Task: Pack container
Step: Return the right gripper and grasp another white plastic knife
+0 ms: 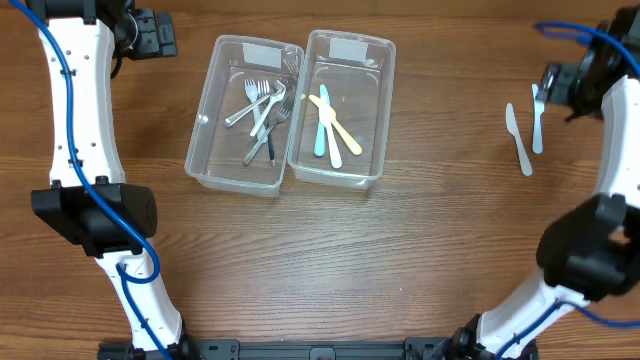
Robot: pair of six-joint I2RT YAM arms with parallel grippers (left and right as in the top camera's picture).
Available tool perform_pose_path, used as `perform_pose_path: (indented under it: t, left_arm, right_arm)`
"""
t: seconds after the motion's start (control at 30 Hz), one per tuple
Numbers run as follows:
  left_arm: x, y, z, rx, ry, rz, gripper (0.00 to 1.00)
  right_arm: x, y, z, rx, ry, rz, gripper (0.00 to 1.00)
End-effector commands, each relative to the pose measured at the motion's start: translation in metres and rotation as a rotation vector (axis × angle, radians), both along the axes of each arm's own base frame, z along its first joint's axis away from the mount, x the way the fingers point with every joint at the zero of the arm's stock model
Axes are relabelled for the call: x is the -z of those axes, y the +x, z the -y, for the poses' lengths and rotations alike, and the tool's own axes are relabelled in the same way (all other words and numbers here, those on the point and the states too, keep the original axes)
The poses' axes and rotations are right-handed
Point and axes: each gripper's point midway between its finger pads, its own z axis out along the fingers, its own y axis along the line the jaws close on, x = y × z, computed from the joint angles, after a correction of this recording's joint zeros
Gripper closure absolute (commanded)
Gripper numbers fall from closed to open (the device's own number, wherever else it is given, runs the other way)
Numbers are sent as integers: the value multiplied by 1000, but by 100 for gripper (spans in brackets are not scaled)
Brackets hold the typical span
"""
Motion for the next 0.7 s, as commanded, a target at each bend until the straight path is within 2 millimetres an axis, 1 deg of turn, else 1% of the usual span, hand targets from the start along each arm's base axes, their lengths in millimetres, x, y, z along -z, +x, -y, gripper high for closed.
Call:
perform_pose_path:
  t: [0.0,0.07,0.1,0.2,0.3,0.4,0.5,0.67]
  left_arm:
    - [-3,1,-5,-30,-3,14,0]
    - [-3,1,-5,-31,-2,14,0]
    - [-3,1,-5,-31,-2,14,0]
    - [-3,1,-5,-31,-2,14,0]
    - [-3,1,-5,-31,-2,14,0]
    - [-3,1,-5,-31,-2,14,0]
    - [-3,1,-5,-31,-2,14,0]
    - [-3,1,-5,-31,-2,14,0]
  right_arm:
    - [50,-3,-8,-118,56,-131,14]
    - [67,-7,-9,-150,68,-182,18]
    - [73,-9,-10,-165,75,-205,18]
    - [93,-19,-15,-191,104,-264,14]
    - [108,-28,-16,-212,107,-316,17]
    - [118,-34,-18,-212,125,-348,18]
    - [125,-36,-25,-220,169,-361,18]
    - [140,-40,-30,-218,204,-394,22]
